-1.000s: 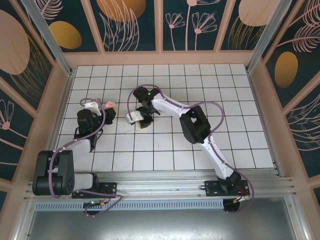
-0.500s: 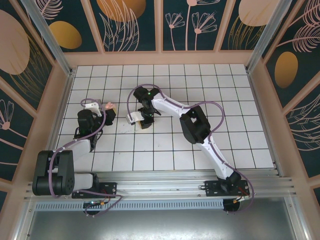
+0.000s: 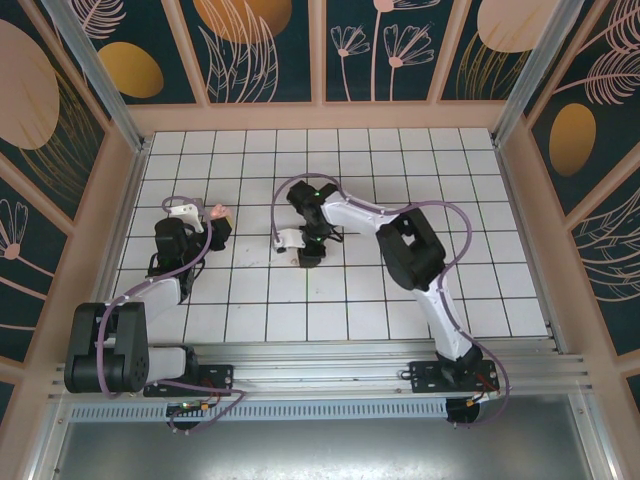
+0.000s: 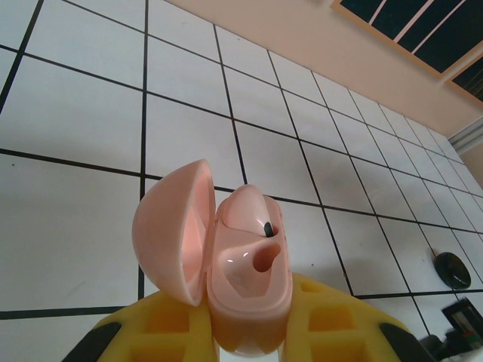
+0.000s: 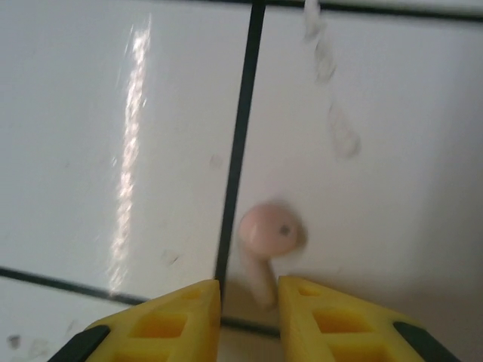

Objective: Insert wireless bluetooth earbuds into charging case

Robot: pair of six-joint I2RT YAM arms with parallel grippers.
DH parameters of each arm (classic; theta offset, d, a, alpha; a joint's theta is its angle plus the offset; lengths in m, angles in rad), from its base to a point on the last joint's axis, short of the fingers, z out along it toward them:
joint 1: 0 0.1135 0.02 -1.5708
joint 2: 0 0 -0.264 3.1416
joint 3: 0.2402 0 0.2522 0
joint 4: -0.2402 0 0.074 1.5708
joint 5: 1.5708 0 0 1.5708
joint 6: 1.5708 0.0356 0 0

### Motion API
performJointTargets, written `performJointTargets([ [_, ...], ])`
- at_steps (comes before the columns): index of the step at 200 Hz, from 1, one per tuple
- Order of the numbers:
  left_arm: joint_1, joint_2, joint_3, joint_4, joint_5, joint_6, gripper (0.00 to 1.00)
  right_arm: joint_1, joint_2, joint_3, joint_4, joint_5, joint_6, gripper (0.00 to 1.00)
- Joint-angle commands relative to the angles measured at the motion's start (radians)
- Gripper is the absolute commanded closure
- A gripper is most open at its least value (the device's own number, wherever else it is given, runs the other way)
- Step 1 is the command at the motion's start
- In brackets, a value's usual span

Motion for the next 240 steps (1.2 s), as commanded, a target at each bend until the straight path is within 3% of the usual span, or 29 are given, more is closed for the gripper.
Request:
performJointTargets([
  [1,0.008,-0.021,0.028,0.006,0.02,0.016,0.93,-0.022,-0.097,-0.126,0.054,0.03,0.125,0.74],
  [49,0.007,-0.022,0.024,0.018,0.03,0.009,0.93,-0.034,-0.256,-0.305,0.184,0.0,0.268,0.73],
  [114,0.008,-0.026,0.029,-0.007,0.016,0.0,0.93,0.004,-0.222,-0.105,0.176,-0.018,0.778,0.72],
  [156,0.007,-0.019,0.031,-0.006,0.021,-0.01,0.93,0.061,-0.058,0.16,-0.076,0.11,0.856,0.69],
  [175,0.008,-0.024,0.033,-0.011,0.018,-0.008,0.93,0.074,0.021,0.264,-0.181,0.109,0.861,0.7],
  [240,0.007,-0.025,0.039,-0.02,0.018,-0.008,0.93,0.11,0.102,0.318,-0.191,0.174,0.832,0.67],
])
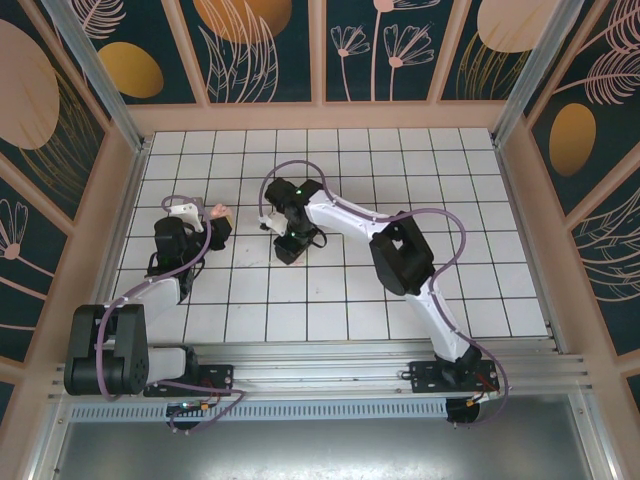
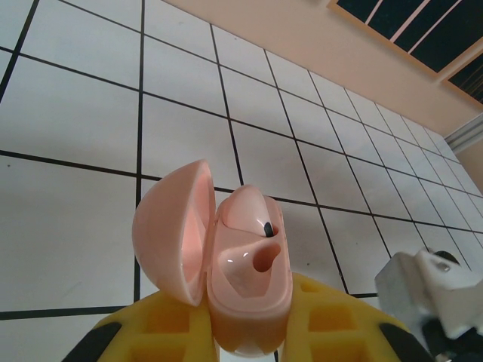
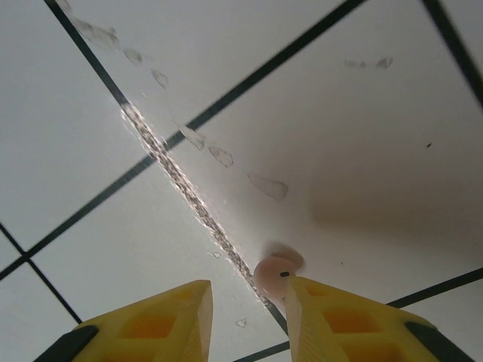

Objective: Insert wireless bluetooth earbuds into charging case

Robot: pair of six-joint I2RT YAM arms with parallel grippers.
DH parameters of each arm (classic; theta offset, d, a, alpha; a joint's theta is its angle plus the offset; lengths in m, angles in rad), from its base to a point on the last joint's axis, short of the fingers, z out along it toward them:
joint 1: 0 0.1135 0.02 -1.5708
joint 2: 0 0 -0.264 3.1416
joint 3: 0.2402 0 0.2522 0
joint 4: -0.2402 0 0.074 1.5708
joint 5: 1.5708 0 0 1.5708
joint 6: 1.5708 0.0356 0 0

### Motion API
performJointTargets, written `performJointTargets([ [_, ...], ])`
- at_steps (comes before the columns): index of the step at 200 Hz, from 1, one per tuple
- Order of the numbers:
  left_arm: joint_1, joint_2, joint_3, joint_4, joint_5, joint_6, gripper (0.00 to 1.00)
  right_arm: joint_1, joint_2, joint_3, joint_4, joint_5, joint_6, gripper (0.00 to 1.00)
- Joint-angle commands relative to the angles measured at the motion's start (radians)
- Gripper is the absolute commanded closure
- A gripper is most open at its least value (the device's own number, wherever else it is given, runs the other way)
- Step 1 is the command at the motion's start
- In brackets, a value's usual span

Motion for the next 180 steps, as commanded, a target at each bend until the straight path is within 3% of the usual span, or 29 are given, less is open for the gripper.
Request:
performJointTargets([
  [1,0.008,-0.015,0.03,0.003,0.01,-0.008,0.93,0.009,0.016,0.049,-0.047,0.048,0.009,0.67],
  [119,0.007,-0.016,0.034,0.002,0.012,-0.009,0.93,0.011,0.065,0.048,-0.045,0.06,0.005,0.65],
  [180,0.008,-0.018,0.03,0.001,0.013,-0.009,0.93,0.015,0.07,0.016,-0.036,0.089,0.018,0.69],
])
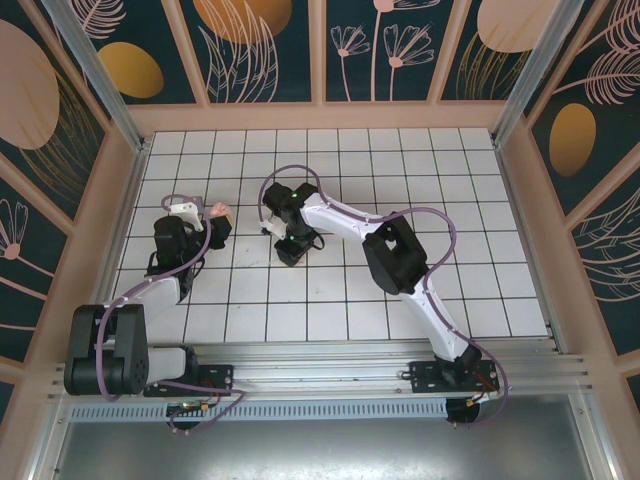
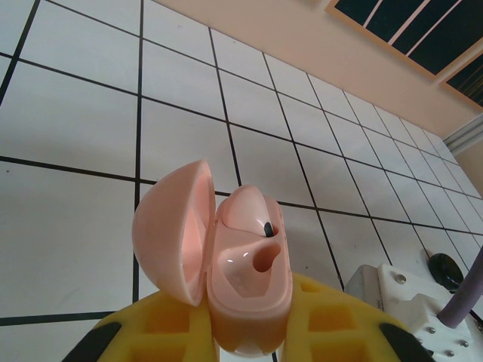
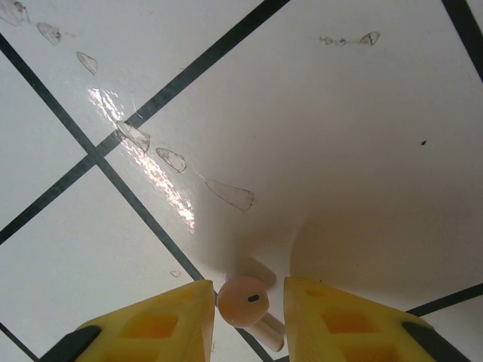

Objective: Insert wireless bluetooth earbuds into charging case

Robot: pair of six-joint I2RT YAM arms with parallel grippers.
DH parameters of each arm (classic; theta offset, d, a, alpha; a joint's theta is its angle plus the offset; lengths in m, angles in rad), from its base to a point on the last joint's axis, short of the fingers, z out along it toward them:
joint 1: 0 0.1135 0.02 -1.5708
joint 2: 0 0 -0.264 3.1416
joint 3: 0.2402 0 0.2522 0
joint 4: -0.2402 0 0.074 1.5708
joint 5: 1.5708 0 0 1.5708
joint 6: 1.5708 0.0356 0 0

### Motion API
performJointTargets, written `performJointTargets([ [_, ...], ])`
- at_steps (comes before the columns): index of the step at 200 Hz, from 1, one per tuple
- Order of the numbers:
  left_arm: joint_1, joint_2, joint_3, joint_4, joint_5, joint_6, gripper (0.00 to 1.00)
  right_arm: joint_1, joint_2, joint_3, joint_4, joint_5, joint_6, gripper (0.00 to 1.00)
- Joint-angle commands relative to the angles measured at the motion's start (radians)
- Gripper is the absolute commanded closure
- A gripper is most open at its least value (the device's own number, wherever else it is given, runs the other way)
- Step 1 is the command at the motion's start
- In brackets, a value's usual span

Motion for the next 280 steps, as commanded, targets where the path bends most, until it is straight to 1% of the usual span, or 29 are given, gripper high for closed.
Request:
performJointTargets([
  [1,0.008,-0.017,0.024,0.003,0.013,-0.008,0.93,0.011,0.018,-0.018,-0.016,0.029,0.018,0.69],
  [48,0.008,-0.017,0.023,0.007,0.015,-0.011,0.93,0.015,0.013,-0.053,-0.001,0.048,0.027,0.68],
  [75,0.008,-0.017,0.022,0.008,0.014,-0.01,0.93,0.015,0.012,-0.071,0.027,0.037,0.033,0.72],
  [106,0.008,-0.017,0.022,0.007,0.016,-0.01,0.93,0.014,0.003,-0.085,0.037,0.053,0.039,0.76],
  [135,0.007,-0.021,0.022,0.007,0.021,-0.006,0.93,0.012,-0.026,-0.119,0.07,0.054,0.053,0.77],
  [156,0.008,-0.031,0.014,0.019,0.026,-0.003,0.94,-0.002,-0.06,-0.154,0.117,0.045,0.091,0.77],
  [172,0.006,-0.039,0.0,0.044,0.033,-0.009,0.94,-0.022,-0.098,-0.2,0.176,0.012,0.131,0.78],
  [198,0.0,-0.04,-0.014,0.085,0.047,-0.018,0.95,-0.05,-0.172,-0.299,0.29,0.014,0.198,0.78],
  [229,-0.02,-0.028,-0.013,0.113,0.048,-0.009,0.95,-0.075,-0.256,-0.448,0.404,-0.018,0.248,0.78],
  [280,-0.094,-0.006,0.03,0.098,0.038,0.027,0.95,-0.121,-0.397,-0.644,0.601,-0.073,0.345,0.79],
])
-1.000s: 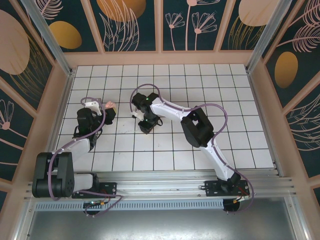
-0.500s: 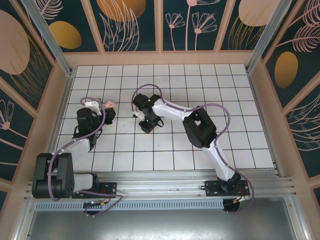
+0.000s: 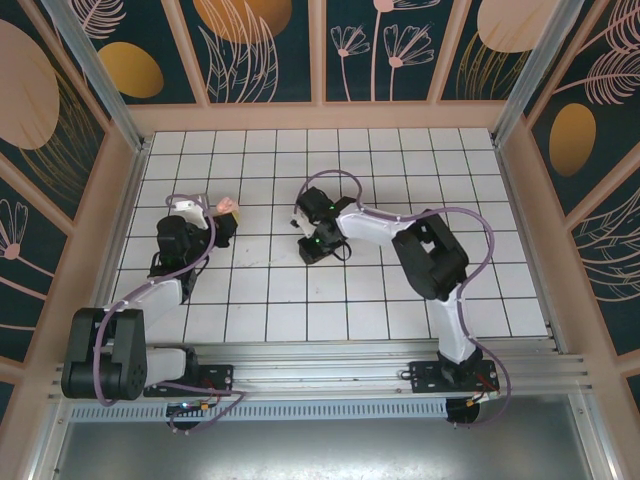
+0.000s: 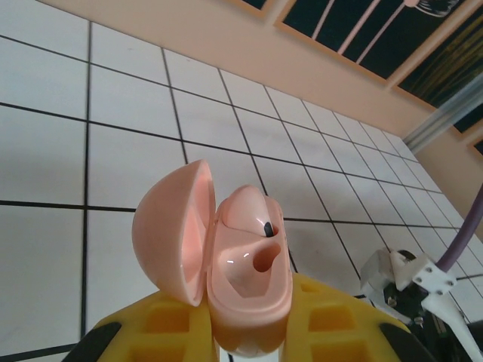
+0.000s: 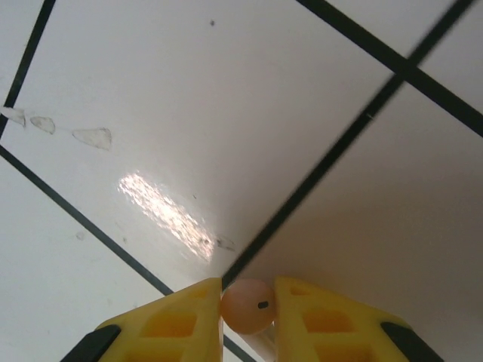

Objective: Insert wireless bluetooth earbuds into charging case

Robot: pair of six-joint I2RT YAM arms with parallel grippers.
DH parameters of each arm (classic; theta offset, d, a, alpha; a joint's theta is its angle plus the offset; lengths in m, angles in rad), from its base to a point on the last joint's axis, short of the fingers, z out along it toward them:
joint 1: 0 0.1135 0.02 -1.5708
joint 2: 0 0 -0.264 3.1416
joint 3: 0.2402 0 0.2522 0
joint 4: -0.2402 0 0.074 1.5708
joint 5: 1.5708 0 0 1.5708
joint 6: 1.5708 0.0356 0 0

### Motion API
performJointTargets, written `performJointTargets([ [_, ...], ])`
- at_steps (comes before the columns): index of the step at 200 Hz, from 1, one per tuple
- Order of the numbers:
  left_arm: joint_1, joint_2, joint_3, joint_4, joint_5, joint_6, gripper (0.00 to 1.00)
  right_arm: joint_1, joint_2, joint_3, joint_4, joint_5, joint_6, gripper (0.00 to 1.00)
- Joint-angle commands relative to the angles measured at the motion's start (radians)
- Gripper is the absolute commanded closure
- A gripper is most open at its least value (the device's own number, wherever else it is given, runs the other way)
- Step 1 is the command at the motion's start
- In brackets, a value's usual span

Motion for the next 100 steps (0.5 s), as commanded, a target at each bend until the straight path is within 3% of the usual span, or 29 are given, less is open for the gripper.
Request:
performJointTargets([
  [1,-0.034,0.015,0.034,0.03,0.013,0.032,0.95,-0.021,-0.088,-0.069,0.132,-0.033,0.079,0.79],
  [100,-0.173,0.082,0.057,0.123,0.033,0.083,0.96,-0.093,-0.298,-0.362,0.502,-0.125,0.3,0.79],
])
